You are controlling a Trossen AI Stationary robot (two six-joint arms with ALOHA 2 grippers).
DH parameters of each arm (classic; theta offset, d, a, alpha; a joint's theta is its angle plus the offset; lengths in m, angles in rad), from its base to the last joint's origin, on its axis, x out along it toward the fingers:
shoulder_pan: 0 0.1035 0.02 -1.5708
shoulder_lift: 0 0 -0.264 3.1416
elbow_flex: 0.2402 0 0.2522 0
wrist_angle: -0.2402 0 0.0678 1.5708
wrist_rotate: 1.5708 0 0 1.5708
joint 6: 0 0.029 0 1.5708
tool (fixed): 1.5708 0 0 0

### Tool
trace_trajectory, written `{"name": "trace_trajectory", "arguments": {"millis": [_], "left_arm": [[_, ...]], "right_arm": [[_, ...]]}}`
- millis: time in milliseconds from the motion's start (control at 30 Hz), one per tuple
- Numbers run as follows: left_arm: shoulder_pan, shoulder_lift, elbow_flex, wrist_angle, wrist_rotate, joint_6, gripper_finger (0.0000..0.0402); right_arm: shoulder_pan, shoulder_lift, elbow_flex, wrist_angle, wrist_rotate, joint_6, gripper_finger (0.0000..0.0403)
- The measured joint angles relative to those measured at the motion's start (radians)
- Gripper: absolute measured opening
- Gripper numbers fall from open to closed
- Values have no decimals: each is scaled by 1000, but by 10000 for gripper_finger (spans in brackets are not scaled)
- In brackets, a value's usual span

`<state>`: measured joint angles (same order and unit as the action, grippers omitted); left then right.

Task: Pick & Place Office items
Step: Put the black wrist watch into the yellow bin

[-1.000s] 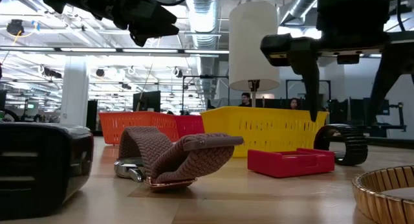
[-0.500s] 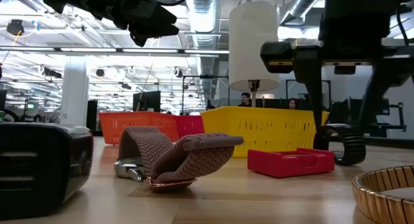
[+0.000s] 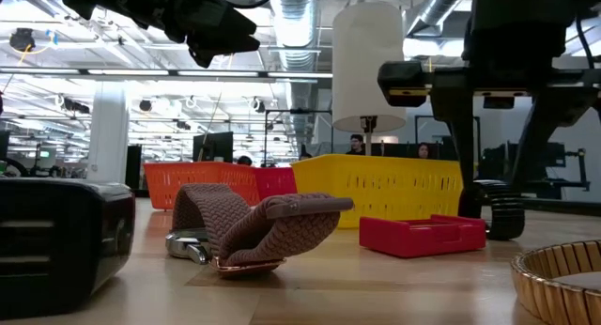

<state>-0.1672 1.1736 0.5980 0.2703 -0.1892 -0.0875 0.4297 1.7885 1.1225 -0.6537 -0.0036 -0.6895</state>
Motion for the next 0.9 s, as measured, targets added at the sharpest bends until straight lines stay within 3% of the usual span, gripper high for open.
{"name": "trace_trajectory", "arguments": {"millis": [600, 900], "left_arm": [[0, 0, 0, 0, -1, 0, 154], [0, 0, 0, 0, 3, 0, 154]], "right_arm": [[0, 0, 0, 4, 0, 3, 70], [3, -2, 15, -15, -2, 161, 72]]}}
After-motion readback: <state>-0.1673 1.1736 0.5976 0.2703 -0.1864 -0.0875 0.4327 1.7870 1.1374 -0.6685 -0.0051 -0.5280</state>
